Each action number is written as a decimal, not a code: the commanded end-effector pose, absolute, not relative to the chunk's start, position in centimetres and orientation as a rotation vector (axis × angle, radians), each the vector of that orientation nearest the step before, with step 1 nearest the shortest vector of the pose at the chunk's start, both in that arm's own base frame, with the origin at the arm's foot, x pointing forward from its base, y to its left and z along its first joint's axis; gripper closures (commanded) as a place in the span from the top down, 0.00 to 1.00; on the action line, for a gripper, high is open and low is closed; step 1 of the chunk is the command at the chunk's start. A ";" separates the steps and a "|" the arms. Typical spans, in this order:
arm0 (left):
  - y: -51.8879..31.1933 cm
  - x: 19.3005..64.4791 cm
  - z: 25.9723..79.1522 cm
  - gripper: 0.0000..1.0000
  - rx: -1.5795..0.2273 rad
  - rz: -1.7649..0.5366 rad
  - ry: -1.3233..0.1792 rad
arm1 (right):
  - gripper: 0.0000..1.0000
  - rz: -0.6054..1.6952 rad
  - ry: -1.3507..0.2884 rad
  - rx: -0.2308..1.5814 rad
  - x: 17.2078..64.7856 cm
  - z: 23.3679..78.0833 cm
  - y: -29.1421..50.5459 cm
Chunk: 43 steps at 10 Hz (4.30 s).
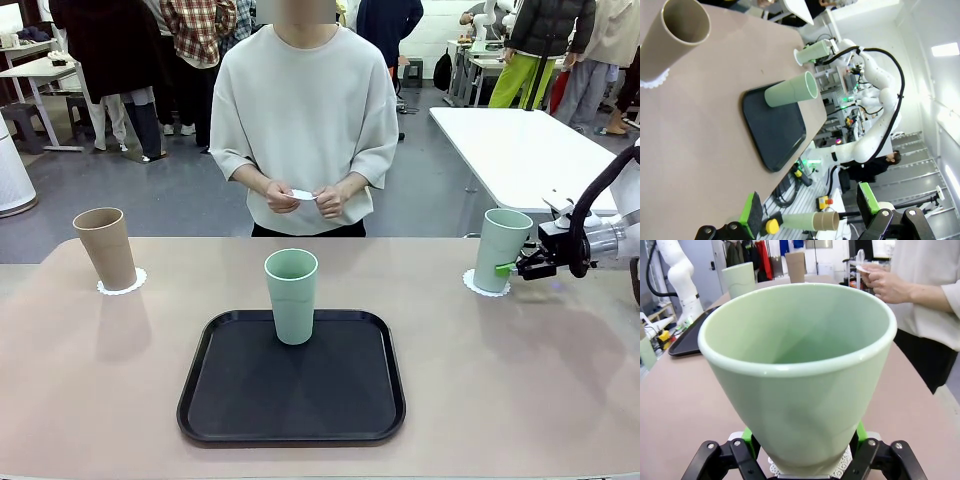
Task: Place coasters on the table and set cups on them.
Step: Take one Reusable plastic cup from the Flat Tray and place it on a coaster set by the human.
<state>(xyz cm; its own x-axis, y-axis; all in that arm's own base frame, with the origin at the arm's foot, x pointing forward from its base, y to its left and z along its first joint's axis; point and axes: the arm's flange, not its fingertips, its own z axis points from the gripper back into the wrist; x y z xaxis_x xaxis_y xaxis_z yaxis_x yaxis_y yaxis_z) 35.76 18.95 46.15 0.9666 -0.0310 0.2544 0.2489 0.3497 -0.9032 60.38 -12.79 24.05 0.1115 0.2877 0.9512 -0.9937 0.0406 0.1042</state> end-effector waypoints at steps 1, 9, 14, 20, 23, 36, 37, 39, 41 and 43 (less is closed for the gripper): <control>19.0 35.6 46.3 1.00 -1.206 -0.186 -0.215 | 0.82 1.242 -0.870 1.032 61.2 24.3 -12.5; 19.0 35.6 46.3 1.00 -1.206 -0.186 -0.215 | 1.00 1.304 -0.802 0.969 61.0 24.0 -13.5; 19.0 35.6 46.3 1.00 -1.206 -0.186 -0.215 | 1.00 1.173 -0.782 0.874 61.9 23.8 -18.6; 19.0 35.6 46.3 1.00 -1.206 -0.186 -0.215 | 1.00 1.491 -0.213 0.373 52.1 41.5 -12.9; 19.0 35.6 46.3 1.00 -1.206 -0.186 -0.215 | 1.00 1.558 -0.069 0.222 48.8 49.2 -8.2; 19.0 35.6 46.3 1.00 -1.206 -0.186 -0.215 | 1.00 1.710 -0.145 0.140 45.1 55.9 -1.9; 19.0 35.6 46.3 1.00 -1.206 -0.186 -0.215 | 1.00 1.710 -0.145 0.140 45.1 55.9 -1.9; 19.0 35.6 46.3 1.00 -1.206 -0.186 -0.215 | 1.00 1.710 -0.145 0.140 45.1 55.9 -1.9; 19.0 35.6 46.3 1.00 -1.206 -0.186 -0.215 | 1.00 1.710 -0.145 0.140 45.1 55.9 -1.9; 19.0 35.6 46.3 1.00 -1.206 -0.186 -0.215 | 1.00 1.697 -0.152 0.143 45.1 55.8 -1.8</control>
<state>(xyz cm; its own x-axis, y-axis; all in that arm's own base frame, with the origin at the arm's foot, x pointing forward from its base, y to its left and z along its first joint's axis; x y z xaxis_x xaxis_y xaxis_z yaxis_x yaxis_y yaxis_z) 35.78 18.90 46.16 0.9665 -0.0319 0.2546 0.2494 0.3500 -0.9030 45.08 -1.75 55.77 -0.1310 0.9744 0.1829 -0.9914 -0.1299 -0.0176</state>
